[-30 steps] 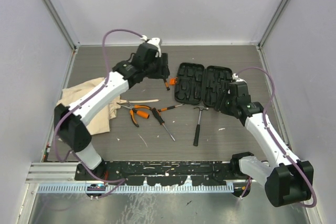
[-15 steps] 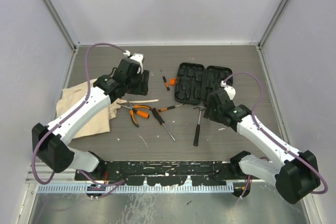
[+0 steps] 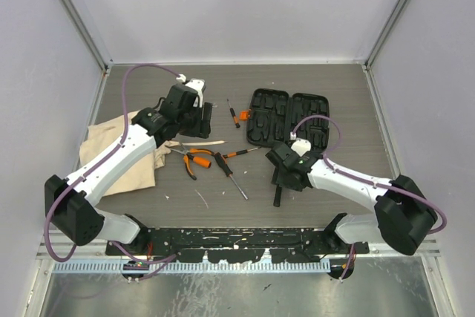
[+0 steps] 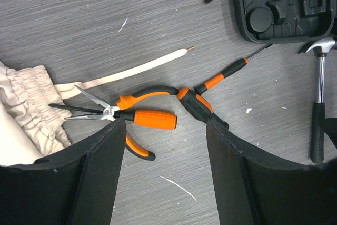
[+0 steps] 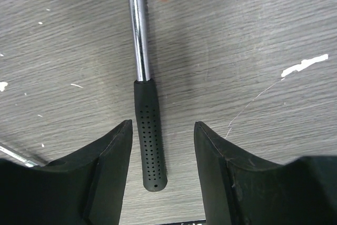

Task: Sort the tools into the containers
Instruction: Pick up the hammer at the center of the board.

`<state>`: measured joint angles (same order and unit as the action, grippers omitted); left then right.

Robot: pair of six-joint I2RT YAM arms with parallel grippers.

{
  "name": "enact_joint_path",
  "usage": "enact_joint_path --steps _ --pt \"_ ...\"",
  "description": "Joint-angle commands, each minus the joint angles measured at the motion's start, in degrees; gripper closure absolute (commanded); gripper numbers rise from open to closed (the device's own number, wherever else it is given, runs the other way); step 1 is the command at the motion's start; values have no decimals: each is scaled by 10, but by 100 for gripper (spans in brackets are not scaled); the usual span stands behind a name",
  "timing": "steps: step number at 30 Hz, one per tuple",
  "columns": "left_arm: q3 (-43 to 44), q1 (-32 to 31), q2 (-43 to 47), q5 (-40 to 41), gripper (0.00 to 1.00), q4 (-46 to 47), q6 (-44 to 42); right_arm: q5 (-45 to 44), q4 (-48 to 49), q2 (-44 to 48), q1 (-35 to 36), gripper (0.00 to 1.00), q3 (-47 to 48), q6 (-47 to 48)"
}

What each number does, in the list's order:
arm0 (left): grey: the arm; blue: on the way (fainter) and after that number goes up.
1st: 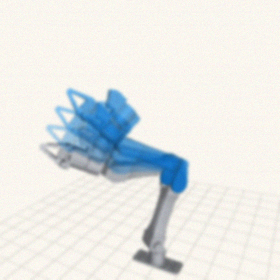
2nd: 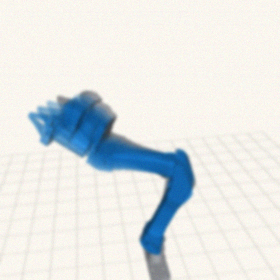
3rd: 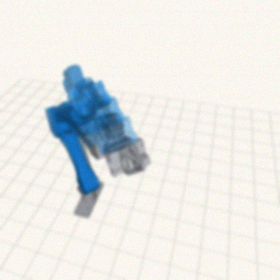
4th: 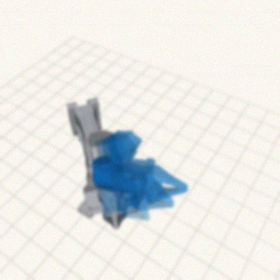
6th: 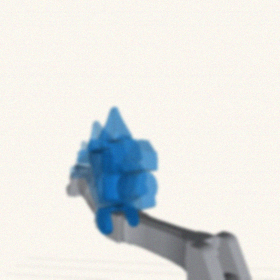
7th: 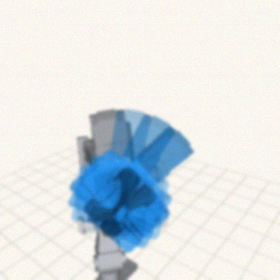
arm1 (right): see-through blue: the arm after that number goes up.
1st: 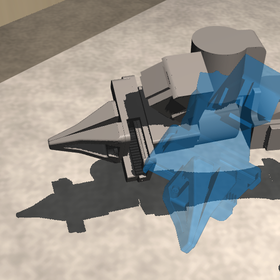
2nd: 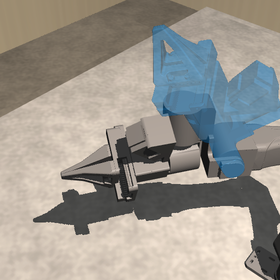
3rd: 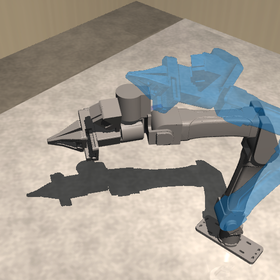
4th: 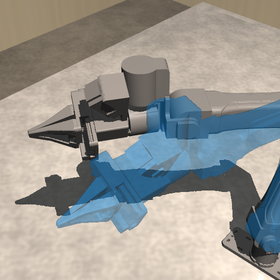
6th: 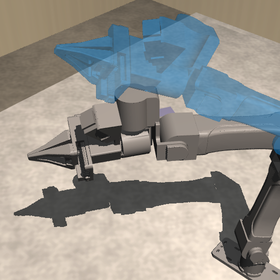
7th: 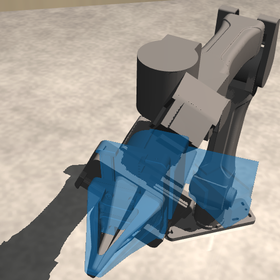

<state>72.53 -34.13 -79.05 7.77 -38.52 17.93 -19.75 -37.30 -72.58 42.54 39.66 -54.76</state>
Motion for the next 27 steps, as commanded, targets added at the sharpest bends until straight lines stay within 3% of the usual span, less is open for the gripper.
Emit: enact_joint_path --steps 1,12,22,27 --pt "9 0 8 -10 37 8 -8 -23 -10 -8 6 46 9 -39" --pt "11 1 10 -1 37 4 -14 -2 38 -75 6 55 4 -3" --pt "12 5 6 -1 37 4 -14 -6 37 -83 6 87 -2 4" --pt "11 6 6 1 37 4 -15 -26 9 -32 6 99 -2 8"
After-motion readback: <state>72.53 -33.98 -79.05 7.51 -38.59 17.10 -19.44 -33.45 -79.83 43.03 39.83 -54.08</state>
